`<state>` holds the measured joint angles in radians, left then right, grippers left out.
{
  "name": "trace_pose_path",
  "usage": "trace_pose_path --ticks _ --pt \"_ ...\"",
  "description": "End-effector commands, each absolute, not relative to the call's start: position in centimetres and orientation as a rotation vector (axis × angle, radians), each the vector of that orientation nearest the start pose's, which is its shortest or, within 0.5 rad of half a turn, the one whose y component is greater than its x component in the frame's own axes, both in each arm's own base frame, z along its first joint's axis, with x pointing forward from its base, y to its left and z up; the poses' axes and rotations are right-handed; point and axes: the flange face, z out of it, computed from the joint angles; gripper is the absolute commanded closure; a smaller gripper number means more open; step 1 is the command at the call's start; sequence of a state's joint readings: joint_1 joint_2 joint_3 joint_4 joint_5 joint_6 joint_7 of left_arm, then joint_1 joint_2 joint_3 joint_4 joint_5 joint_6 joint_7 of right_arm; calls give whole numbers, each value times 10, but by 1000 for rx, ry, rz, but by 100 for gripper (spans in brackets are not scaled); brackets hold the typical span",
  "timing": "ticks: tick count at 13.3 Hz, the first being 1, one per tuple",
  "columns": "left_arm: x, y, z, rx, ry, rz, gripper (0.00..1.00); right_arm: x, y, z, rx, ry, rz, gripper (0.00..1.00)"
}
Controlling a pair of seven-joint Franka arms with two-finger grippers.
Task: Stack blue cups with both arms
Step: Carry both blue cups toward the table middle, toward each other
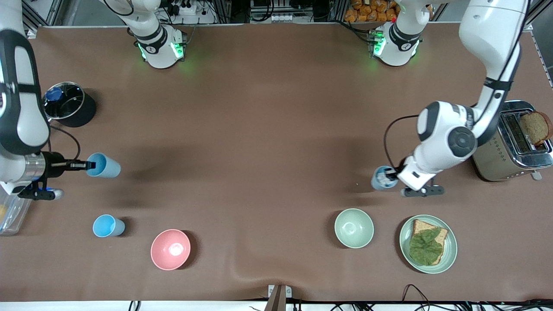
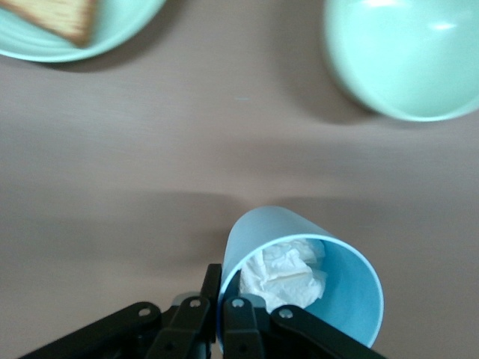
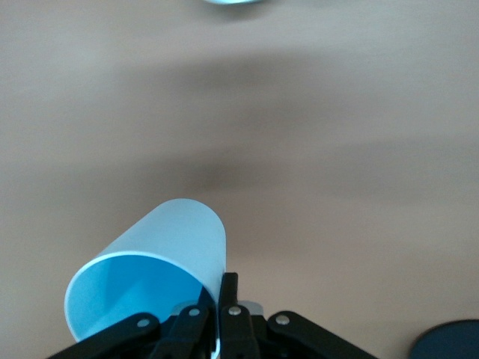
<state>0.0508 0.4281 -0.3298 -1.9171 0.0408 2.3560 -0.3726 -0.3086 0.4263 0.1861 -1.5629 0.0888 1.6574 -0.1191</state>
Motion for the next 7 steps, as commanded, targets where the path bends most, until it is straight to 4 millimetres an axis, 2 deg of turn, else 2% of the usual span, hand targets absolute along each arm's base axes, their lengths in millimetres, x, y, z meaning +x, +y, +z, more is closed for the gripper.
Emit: trace_pose_path --ticks 1,2,4,5,7 --pt "586 -244 302 -3283 -286 18 100 619 -21 425 -2866 -4 459 100" --pt "578 -280 306 -3285 -353 19 100 616 -1 433 -2841 52 475 100" --pt "556 -343 298 -3280 -454 63 100 609 43 450 -2837 43 477 100" --pt "545 -371 295 -3280 -467 75 100 604 68 459 -2841 24 474 100" --pt "534 -409 281 -3278 -523 119 100 590 100 468 -2856 18 489 100"
